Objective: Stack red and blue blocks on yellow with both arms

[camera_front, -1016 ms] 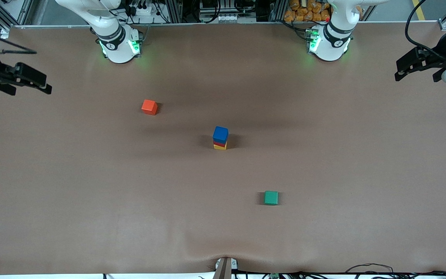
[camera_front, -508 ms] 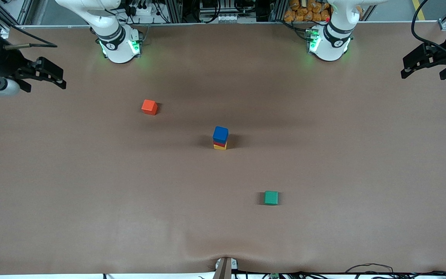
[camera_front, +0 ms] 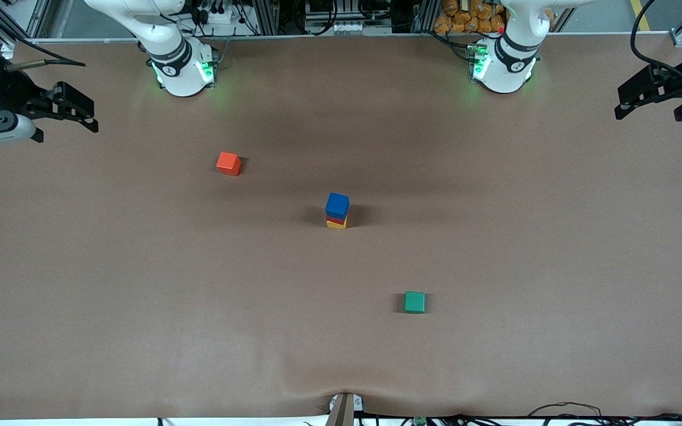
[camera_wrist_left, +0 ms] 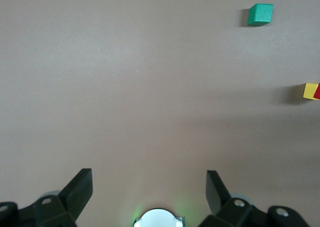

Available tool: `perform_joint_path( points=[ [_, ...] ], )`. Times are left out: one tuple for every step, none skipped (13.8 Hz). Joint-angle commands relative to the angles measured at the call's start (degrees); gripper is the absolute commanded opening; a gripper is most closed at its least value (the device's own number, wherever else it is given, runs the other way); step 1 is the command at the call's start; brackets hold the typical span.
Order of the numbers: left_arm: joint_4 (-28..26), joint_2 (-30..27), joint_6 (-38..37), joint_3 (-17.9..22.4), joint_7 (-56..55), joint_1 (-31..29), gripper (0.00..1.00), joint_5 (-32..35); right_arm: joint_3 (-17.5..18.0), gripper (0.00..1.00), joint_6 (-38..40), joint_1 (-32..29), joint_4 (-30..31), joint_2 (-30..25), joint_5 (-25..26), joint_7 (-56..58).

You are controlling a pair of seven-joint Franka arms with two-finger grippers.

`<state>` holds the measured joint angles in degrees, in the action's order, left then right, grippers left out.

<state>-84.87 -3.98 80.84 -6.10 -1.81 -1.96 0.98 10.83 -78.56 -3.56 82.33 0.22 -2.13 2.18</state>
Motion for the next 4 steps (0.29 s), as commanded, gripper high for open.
perform_joint_path(
  points=[
    [0.9, -0.6, -0.3, -0.2, 0.8, -0.1, 1.00, 1.1, -0.2, 1.00, -0.5, -0.7, -0.1, -1.1, 0.8, 1.1],
    [1.2, -0.4, -0.3, -0.4, 0.8, -0.1, 1.00, 1.1, -0.3, 1.00, 0.1, -1.2, -1.5, -0.5, 0.7, 1.0],
    [1.2, -0.4, -0.3, -0.3, 0.8, -0.1, 1.00, 1.0, -0.4, 1.00, 0.4, -1.5, -1.7, -0.4, 0.7, 1.1],
    [1.2, -0.4, -0.3, -0.3, 0.8, -0.1, 1.00, 1.0, -0.4, 1.00, 0.7, -2.1, -1.6, -0.4, 0.6, 1.1]
  ],
)
